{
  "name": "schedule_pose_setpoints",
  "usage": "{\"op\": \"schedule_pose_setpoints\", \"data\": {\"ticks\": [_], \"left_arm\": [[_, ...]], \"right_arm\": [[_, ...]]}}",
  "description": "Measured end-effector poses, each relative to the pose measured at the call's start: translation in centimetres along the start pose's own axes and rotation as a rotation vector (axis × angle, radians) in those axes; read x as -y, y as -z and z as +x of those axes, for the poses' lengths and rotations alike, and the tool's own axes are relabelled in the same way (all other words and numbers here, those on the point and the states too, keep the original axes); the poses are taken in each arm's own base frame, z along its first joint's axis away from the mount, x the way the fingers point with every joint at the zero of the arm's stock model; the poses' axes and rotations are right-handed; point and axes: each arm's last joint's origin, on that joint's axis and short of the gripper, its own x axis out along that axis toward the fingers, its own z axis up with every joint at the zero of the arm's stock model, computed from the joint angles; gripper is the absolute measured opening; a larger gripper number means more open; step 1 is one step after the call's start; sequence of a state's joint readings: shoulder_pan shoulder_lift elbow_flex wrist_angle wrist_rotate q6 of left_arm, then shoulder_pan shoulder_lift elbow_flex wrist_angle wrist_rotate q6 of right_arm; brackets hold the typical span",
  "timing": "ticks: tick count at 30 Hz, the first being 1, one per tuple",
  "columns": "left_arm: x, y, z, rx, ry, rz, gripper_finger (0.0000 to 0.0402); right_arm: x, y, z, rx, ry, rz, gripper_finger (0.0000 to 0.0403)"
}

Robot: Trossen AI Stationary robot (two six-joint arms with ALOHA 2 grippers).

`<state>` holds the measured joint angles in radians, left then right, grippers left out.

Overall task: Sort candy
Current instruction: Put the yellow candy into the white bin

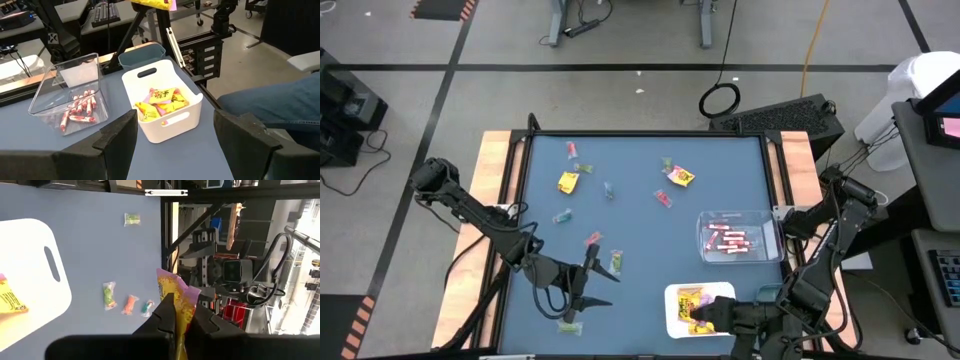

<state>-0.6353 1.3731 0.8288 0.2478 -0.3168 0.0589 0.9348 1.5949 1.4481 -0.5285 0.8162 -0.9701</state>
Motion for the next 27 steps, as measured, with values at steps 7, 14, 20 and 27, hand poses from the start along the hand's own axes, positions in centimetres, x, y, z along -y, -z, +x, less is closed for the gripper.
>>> {"op": "schedule_pose_setpoints", "data": {"ticks": [7, 14, 20, 27], "left_arm": [[-0.01, -0.07, 0.0, 0.007, -0.001, 0.0, 0.0265], [-0.01, -0.07, 0.0, 0.007, -0.002, 0.001, 0.0265], [-0.01, -0.06, 0.0, 0.006, -0.003, -0.003, 0.0265], [-0.01, -0.04, 0.0, 0.004, -0.003, -0.004, 0.0265]], "right_arm": [[-0.01, -0.01, 0.01, 0.001, -0.001, 0.043, 0.0011], [-0.02, -0.02, 0.01, 0.004, -0.004, 0.169, 0.0011], [-0.03, -0.03, 0.01, 0.008, -0.008, 0.355, 0.0011], [-0.03, -0.03, 0.01, 0.007, -0.009, 0.592, 0.0011]]}}
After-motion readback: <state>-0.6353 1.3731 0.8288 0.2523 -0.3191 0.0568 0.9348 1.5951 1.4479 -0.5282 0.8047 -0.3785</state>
